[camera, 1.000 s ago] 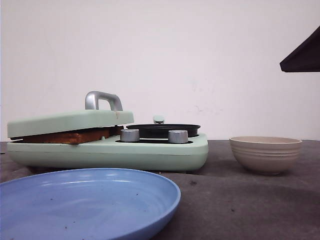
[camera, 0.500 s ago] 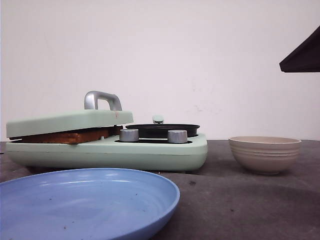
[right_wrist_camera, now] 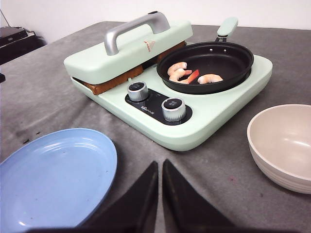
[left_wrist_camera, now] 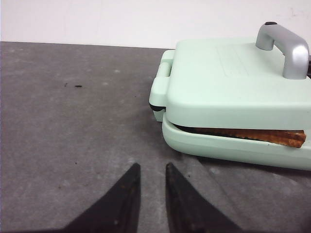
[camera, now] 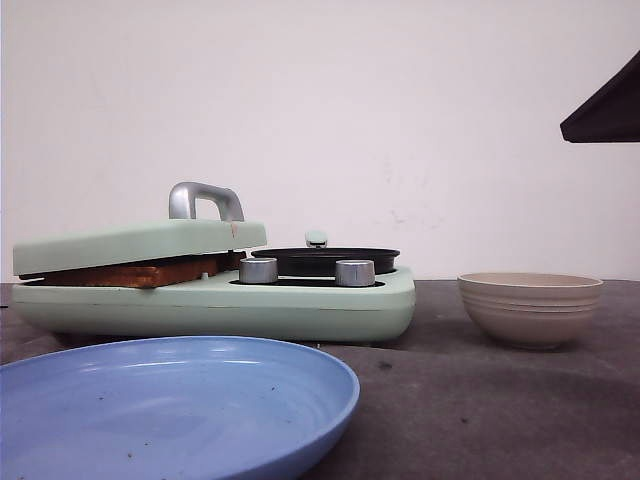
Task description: Make breakfast with bread and shrimp
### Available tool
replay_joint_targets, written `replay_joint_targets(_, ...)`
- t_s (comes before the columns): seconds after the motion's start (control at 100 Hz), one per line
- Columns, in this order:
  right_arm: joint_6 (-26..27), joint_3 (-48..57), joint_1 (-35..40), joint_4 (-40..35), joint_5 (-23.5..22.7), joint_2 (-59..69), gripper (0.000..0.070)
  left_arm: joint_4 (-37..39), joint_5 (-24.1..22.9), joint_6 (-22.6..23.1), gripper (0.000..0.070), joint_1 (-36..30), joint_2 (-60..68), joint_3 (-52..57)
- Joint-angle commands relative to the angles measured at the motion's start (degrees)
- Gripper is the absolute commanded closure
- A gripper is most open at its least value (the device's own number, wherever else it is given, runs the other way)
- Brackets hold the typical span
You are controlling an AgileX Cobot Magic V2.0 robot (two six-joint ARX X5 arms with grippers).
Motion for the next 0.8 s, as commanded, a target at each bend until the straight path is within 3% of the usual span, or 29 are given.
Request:
replay_joint_targets(0.0,0.39,0.04,0.44,0.79,0.0,0.07,0.0694,-0.24,0.11,0.66,0.0682,-0.09,0.02,-1.01)
replay_joint_targets(0.54,0.35,0.04,0.22,-0.33,0.37,-0.87,0.0694,-0.24,0.07,0.66,0.0682,-0.09,0.02,-1.01)
replay_joint_targets(0.62,-1.33,0.0,-1.4,-0.79,6.01,-2.71,0.0694,-0.24,0.07,0.66,0.0682,-0.09,0.02,-1.01)
replay_joint_targets(0.79,-13.55,-1.4,-8.59,0.98,16.96,-6.91,0.0694,-0.24,0.0,0.66,0.0682,-0.09,0.02,-1.01)
